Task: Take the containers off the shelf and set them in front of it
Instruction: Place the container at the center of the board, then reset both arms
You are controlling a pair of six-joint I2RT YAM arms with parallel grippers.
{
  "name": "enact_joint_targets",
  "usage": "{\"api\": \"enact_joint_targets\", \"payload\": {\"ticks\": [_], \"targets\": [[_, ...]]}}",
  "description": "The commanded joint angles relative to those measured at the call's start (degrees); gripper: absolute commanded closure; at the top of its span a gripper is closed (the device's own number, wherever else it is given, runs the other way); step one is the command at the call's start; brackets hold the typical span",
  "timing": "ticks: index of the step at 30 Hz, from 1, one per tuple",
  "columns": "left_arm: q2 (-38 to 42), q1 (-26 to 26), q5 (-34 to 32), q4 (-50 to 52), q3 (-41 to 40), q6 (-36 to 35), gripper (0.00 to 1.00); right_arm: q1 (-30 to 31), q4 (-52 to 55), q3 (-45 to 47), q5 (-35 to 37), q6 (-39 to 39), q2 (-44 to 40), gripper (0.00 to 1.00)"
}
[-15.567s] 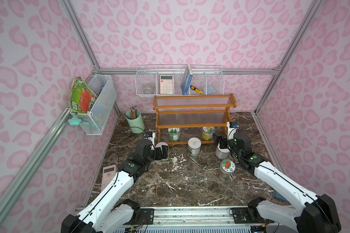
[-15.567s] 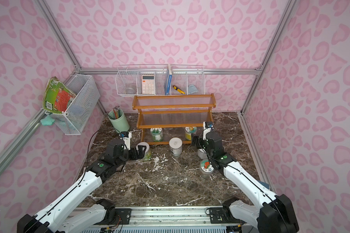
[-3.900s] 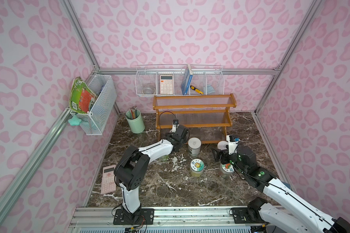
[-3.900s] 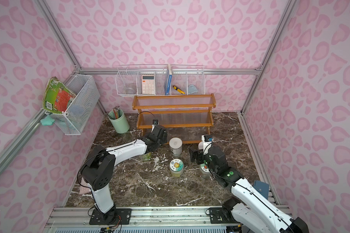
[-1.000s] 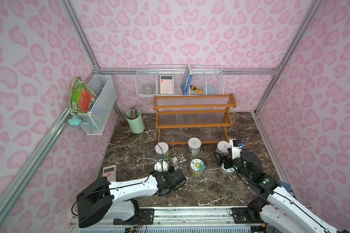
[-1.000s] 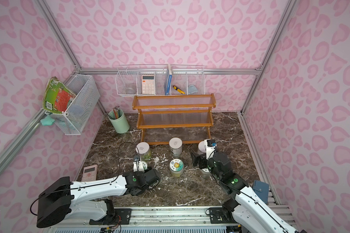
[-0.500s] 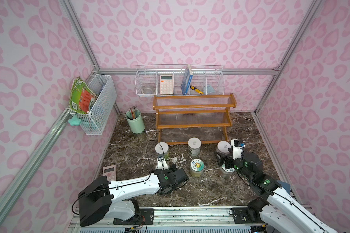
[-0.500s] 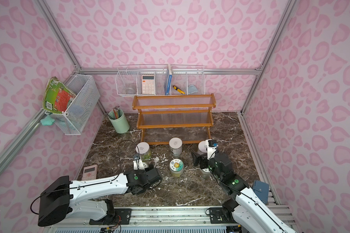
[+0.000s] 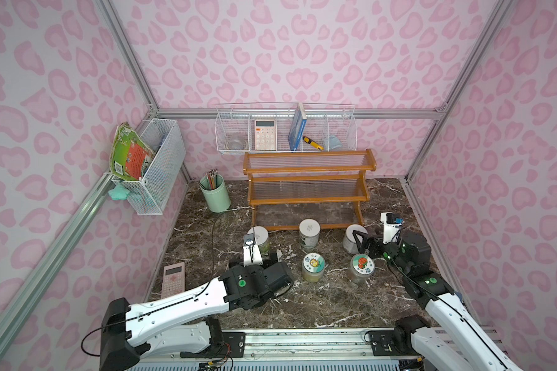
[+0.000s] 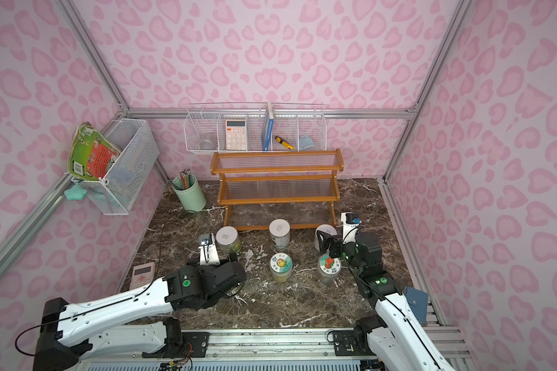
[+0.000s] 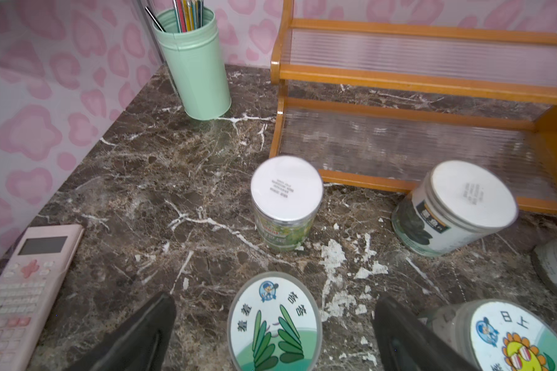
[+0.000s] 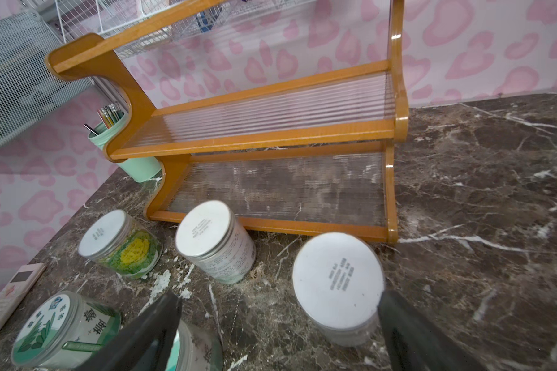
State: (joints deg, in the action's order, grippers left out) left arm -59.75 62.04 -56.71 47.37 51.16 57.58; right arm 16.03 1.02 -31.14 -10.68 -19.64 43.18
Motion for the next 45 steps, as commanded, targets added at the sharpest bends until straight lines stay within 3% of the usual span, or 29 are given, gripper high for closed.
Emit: {"api": "enact_joint_targets", "payload": {"ticks": [1, 9, 15, 21, 25, 29, 34, 45], "targets": [[3.8, -4.8, 3.2, -8.1, -0.4, -18.1, 0.00, -1.2, -3.0, -2.9, -0.2, 1.4, 1.8, 0.01], [9.4, -24.0, 17.4, -21.6, -2.4, -37.8, 0.00, -9.4, -12.5, -4.6, 2.2, 1.6, 8.4, 0.01], [8.0, -34.5, 23.6, -29.7, -4.5, -45.8, 0.01, -17.6, -20.8, -3.2, 3.0, 2.3, 14.5, 0.01], [7.5, -45.8, 32.0, -39.2, -9.6, -49.4, 0.01, -19.9, -31.5, -0.1, 8.5, 5.7, 21.4, 0.01], [4.7, -48.8, 31.5, -44.4, -11.5, -52.1, 0.01, -20.0, -38.1, 2.7, 11.0, 8.5, 26.2, 0.01], [1.9, -52.2, 35.5, -51.1, -14.1, -53.8, 0.01, -20.0, -46.9, 6.8, 10.4, 11.2, 30.4, 0.01], [-2.2, -55.7, 36.1, -57.1, -17.3, -52.6, 0.01, -19.2, -54.5, 12.5, 10.6, 12.9, 33.1, 0.02], [-16.0, -58.7, 38.2, -75.4, -21.8, -54.7, 0.04, -14.8, -74.2, 20.8, 18.7, 17.8, 39.3, 0.01]]}}
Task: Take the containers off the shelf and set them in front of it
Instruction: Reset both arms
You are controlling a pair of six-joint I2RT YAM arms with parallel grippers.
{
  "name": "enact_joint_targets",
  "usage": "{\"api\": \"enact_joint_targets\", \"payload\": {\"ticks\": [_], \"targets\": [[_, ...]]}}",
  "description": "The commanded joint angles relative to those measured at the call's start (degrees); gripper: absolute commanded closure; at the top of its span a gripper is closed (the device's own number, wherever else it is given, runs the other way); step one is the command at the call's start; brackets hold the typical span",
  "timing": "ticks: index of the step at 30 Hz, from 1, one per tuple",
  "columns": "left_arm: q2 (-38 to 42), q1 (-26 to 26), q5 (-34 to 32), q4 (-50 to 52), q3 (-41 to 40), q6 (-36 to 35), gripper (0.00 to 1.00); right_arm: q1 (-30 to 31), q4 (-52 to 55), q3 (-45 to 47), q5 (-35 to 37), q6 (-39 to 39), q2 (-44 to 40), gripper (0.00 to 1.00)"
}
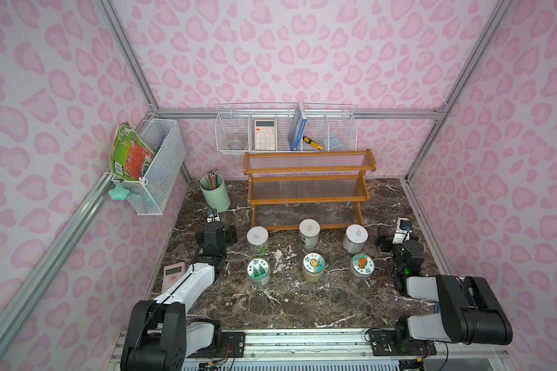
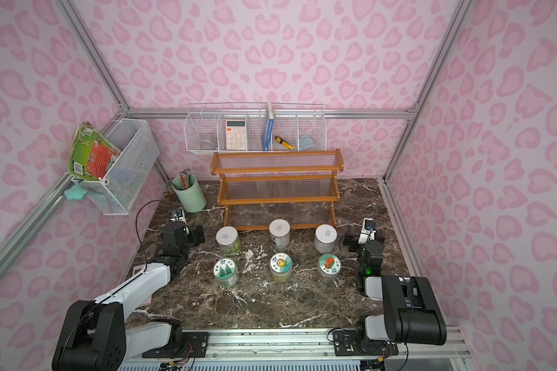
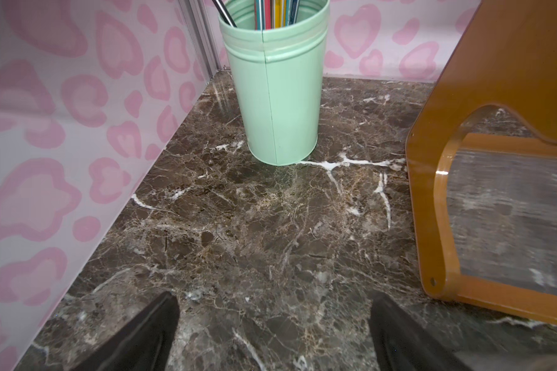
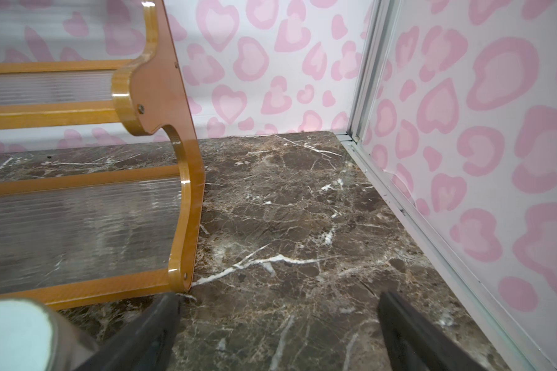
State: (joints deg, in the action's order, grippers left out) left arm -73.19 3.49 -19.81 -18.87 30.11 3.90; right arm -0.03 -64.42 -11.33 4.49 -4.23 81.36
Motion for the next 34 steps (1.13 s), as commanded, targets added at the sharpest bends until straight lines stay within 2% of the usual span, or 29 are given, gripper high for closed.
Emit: {"api": "enact_joint_targets", "payload": {"ticks": [1, 3, 7, 10, 11, 14, 17, 19, 23, 34], "targets": [[-4.0, -0.2, 0.8, -10.0, -0.8, -1.7, 0.05, 2.0, -11.0, 1.8, 4.3, 2.8, 1.9, 0.01], [-6.9, -0.4, -1.0, -14.1, -1.5, -2.1, 0.05, 2.5, -17.8, 4.1, 5.3, 3.2, 4.4, 0.01], [-10.9, -1.3, 0.0, -21.0, -3.5, -2.7, 0.04, 3.8, -30.4, 7.4, 7.3, 4.5, 9.6, 0.01], [-13.2, -2.9, 0.2, -23.3, -3.8, -1.2, 0.04, 4.0, -26.0, 6.8, 8.5, 4.1, 7.5, 0.01], [-13.0, -4.0, 2.1, -22.2, -3.5, -0.2, 0.05, 4.0, -25.1, 6.5, 9.0, 3.9, 7.4, 0.01], [-13.3, -5.8, 5.5, -21.1, -2.9, 1.0, 0.06, 4.1, -25.5, 6.2, 10.0, 3.8, 8.0, 0.01], [-14.1, -7.3, 6.3, -23.5, -4.4, 2.9, 0.06, 4.5, -27.3, 6.5, 10.5, 4.2, 8.6, 0.01], [-15.6, -7.4, 6.2, -27.0, -5.4, 2.9, 0.05, 5.1, -25.7, 5.5, 13.6, 4.0, 8.8, 0.01], [-15.3, -7.4, 6.3, -26.4, -5.2, 2.9, 0.04, 6.8, -24.7, 4.3, 16.6, 4.9, 9.4, 0.01], [-15.3, -7.4, 6.3, -26.4, -5.2, 2.9, 0.01, 6.6, -23.2, 3.6, 16.9, 4.6, 9.3, 0.01]]}}
